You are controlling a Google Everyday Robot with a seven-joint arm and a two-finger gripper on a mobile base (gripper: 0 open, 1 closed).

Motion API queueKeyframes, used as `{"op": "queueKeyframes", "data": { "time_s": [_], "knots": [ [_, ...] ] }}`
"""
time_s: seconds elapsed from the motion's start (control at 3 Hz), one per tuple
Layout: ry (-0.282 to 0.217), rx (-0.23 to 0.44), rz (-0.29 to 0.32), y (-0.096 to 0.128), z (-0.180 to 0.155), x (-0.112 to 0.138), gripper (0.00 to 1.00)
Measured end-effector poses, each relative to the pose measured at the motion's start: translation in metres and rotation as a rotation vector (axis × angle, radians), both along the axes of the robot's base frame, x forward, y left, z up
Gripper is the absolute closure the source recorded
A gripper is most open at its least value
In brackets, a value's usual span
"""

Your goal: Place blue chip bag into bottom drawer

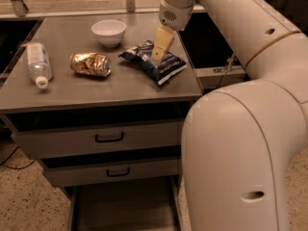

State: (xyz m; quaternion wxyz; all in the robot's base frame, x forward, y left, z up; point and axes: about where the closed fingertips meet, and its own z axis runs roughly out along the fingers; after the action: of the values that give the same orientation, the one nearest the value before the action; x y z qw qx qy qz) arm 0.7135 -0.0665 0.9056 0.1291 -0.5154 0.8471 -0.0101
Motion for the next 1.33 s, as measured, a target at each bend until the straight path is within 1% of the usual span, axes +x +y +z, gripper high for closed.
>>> {"op": "queueKeyframes", "data": {
  "time_s": [0.33, 0.67, 1.33],
  "knots": [
    [-0.019, 0.009, -0.002, 0.004, -0.002, 0.01, 0.0],
    [-0.011, 0.046, 0.0, 0.01, -0.014, 0.017, 0.0],
    [0.064, 0.079, -0.002, 0.033, -0.052, 0.032, 0.0]
  ]
}}
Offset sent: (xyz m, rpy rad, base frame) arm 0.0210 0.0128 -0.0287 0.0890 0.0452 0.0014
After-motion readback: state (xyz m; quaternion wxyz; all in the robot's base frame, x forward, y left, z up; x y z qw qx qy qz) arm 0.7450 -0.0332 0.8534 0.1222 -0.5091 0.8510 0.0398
